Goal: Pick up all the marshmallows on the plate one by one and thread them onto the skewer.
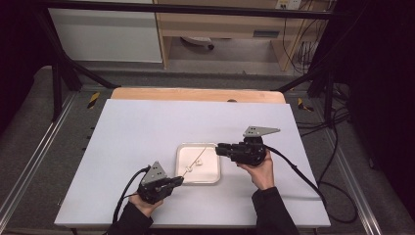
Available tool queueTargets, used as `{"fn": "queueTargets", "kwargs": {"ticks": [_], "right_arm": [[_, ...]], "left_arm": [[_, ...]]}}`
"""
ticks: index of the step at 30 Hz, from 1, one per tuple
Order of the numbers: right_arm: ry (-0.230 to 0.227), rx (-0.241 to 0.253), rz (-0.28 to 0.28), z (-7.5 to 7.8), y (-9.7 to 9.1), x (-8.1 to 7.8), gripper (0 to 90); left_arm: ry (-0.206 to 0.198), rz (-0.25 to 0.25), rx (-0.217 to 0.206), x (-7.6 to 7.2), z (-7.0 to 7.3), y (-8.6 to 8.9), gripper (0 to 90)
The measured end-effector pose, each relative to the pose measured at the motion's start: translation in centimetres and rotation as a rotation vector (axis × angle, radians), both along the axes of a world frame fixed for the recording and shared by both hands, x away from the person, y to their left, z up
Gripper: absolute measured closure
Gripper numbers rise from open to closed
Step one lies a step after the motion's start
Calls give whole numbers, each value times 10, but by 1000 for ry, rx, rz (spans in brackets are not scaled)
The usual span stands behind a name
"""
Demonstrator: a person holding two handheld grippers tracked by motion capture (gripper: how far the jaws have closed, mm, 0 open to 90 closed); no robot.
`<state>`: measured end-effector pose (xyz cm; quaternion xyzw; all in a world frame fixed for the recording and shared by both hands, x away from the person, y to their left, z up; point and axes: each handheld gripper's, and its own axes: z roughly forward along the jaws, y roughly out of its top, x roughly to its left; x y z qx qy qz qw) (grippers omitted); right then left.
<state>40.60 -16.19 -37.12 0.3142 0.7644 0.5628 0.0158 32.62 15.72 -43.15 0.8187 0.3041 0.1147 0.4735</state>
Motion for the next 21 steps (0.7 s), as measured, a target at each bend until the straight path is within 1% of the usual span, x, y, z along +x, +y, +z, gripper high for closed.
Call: {"fn": "queueTargets", "kwargs": {"ticks": [5,9,15,21], "right_arm": [[7,52,4,3,1,1,744],[25,95,20,3,5,4,744],[51,126,31,0,10,8,745],[65,135,34,-1,11,11,745]], "left_arm": [[-5,-7,-2,-1,0,-1,876],[-7,-13,-6,-2,1,-2,876],[-11,-16,-9,-3,1,-3,876],[-15,-21,-8,-4,1,-3,876]]}}
